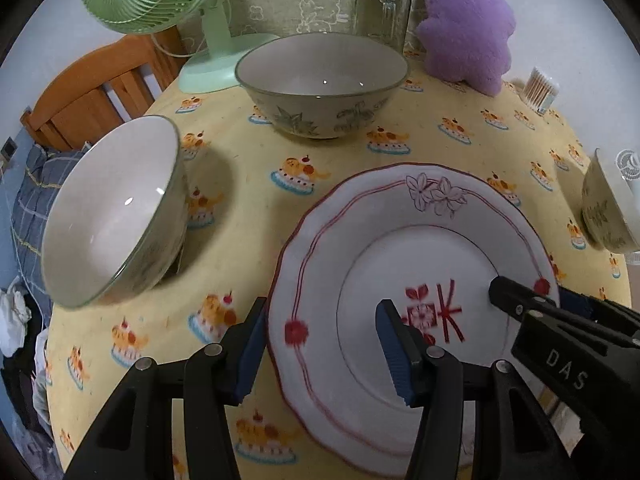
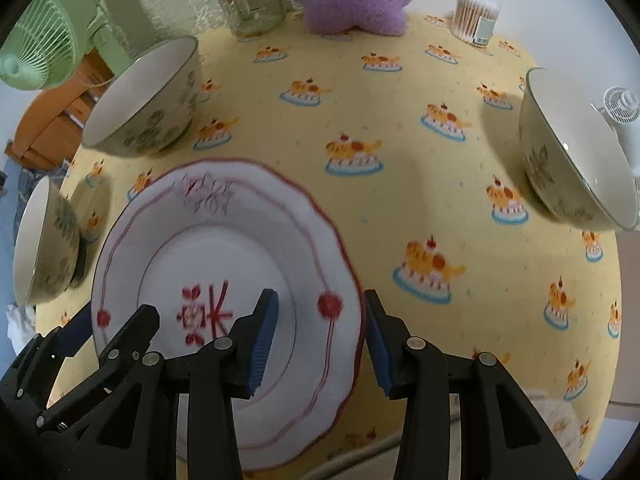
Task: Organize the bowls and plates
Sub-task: 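Close both grippers on the rim of the red-rimmed plate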
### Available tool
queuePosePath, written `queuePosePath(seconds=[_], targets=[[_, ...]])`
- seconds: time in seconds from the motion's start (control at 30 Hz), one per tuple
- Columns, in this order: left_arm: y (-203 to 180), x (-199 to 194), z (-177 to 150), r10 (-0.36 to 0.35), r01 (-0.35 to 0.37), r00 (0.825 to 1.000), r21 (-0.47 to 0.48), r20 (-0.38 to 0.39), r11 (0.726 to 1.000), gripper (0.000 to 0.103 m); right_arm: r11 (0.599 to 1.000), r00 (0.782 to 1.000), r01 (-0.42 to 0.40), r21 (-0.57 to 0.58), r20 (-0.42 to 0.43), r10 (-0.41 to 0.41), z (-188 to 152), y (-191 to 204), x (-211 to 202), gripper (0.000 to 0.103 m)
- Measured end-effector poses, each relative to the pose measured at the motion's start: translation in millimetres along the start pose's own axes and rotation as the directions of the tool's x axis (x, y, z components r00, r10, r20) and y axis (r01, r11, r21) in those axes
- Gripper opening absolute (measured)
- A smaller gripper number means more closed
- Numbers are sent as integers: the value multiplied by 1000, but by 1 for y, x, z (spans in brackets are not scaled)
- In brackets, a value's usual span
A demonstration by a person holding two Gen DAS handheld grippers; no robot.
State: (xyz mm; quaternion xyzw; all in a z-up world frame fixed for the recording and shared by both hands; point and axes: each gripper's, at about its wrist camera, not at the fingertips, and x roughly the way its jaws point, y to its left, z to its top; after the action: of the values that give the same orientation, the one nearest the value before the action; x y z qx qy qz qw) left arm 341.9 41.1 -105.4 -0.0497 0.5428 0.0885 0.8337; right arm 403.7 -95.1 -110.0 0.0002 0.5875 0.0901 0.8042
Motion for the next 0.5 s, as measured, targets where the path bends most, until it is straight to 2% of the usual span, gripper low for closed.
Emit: queuePosePath(seconds=[0.33,0.5], targets=[[4,3,6,-21,20,1000,-10,-22,1000,57,1000,1000,20,-17,18,-20,6,8,0,48],[9,-6,0,9,-9,1000,-19,-23,1000,57,998,999,35,-46,7,-34,-4,18,-6,48]])
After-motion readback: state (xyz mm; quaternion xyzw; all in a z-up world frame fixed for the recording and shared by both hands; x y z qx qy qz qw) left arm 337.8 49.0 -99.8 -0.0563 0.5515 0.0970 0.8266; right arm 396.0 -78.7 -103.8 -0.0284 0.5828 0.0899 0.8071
